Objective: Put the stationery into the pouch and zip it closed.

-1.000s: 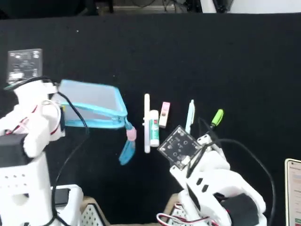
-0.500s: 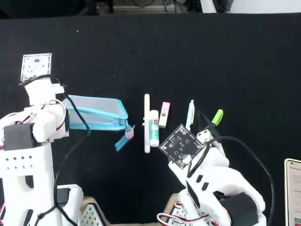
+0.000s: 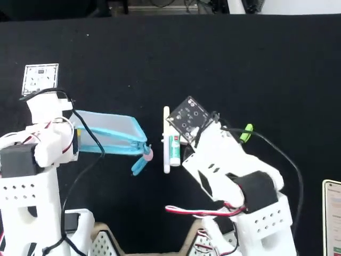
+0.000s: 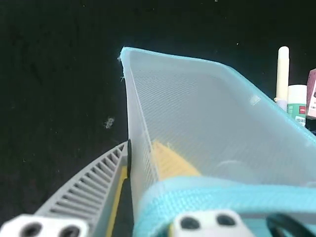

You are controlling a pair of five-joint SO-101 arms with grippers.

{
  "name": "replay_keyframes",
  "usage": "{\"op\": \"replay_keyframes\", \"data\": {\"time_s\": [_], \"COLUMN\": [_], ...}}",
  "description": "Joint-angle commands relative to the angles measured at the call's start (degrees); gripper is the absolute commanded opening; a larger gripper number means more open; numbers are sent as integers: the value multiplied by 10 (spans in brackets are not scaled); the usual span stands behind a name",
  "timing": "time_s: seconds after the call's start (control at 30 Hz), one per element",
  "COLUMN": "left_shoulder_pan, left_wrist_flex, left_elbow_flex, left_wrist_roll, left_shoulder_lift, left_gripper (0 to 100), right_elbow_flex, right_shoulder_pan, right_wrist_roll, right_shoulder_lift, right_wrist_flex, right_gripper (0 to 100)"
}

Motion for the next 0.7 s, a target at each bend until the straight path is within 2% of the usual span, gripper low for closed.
{"op": "replay_keyframes", "data": {"time_s": [0.0, 0.1, 0.27, 0.4, 0.53, 0.67], "left_shoulder_pan": [-1, 3, 4, -1, 3, 3], "left_wrist_flex": [4, 5, 23, 26, 67, 62], "left_elbow_flex": [-41, -41, -51, -114, -187, -173], "left_wrist_roll": [-3, -3, -4, -4, -4, -64], "left_shoulder_lift": [-11, -11, -11, -11, -10, -3], "left_gripper": [80, 83, 149, 127, 130, 130], "right_elbow_flex": [-31, -30, -15, 18, 48, 53], "right_shoulder_pan": [4, 4, 5, 7, 7, 7], "right_wrist_roll": [-5, -5, -2, -3, -5, -6], "right_shoulder_lift": [6, 6, 6, 10, 10, 9], "right_wrist_flex": [-13, -10, -13, -53, -80, -75], "right_gripper": [329, 329, 329, 329, 329, 329]}}
